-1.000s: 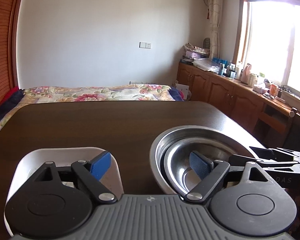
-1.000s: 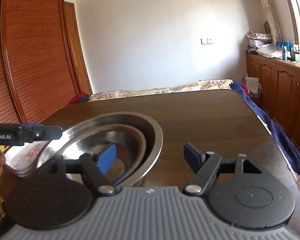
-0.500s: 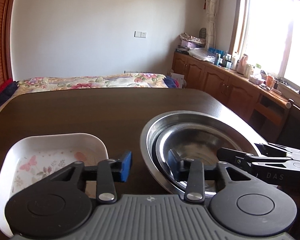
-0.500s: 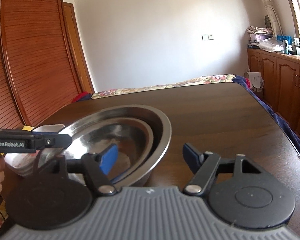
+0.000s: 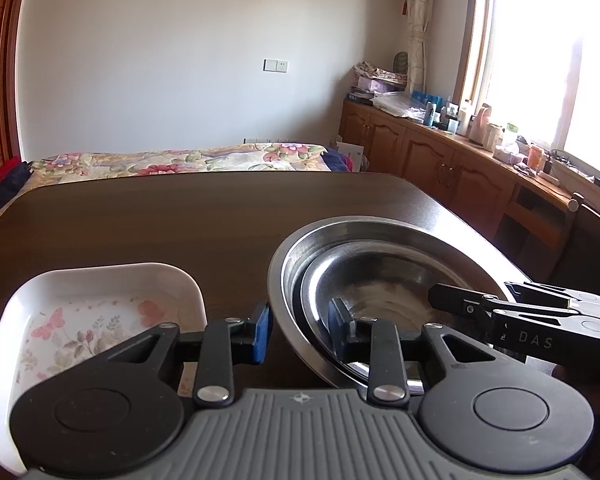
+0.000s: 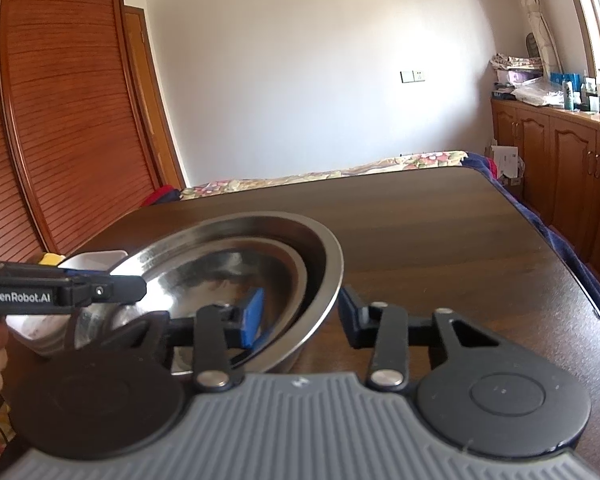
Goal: Organize plates and bowls
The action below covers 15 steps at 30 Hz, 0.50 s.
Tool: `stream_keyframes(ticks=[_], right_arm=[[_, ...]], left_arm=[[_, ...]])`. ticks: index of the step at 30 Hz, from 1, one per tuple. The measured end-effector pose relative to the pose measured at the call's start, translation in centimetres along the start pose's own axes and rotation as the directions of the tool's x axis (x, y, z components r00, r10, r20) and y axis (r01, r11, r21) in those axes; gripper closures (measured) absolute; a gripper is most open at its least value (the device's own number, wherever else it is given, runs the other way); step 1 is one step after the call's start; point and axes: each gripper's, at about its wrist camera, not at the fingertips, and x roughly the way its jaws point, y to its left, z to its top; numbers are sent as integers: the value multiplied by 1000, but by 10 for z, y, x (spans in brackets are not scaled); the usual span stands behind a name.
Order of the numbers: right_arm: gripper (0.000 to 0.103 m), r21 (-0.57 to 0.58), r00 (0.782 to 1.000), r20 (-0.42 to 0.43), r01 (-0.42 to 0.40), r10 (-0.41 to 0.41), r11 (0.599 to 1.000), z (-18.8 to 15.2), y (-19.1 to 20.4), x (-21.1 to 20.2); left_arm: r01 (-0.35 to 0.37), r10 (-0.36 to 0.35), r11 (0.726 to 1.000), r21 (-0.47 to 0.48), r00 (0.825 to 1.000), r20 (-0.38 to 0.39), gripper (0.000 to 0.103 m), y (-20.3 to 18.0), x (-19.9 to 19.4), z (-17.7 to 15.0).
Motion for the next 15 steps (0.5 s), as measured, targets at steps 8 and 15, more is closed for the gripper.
stream_keyframes(ticks=[8,15], right_arm=[[71,-12,1000,19,14,-14,1000,3,-1,-1],[72,-6,1000,15,9,-9,1000,3,-2,0]], left_arm=[[4,-4,1000,7,1000,0,71,-1,0,-1],[9,-9,1000,16,1000,-13,70,1,6,-1]])
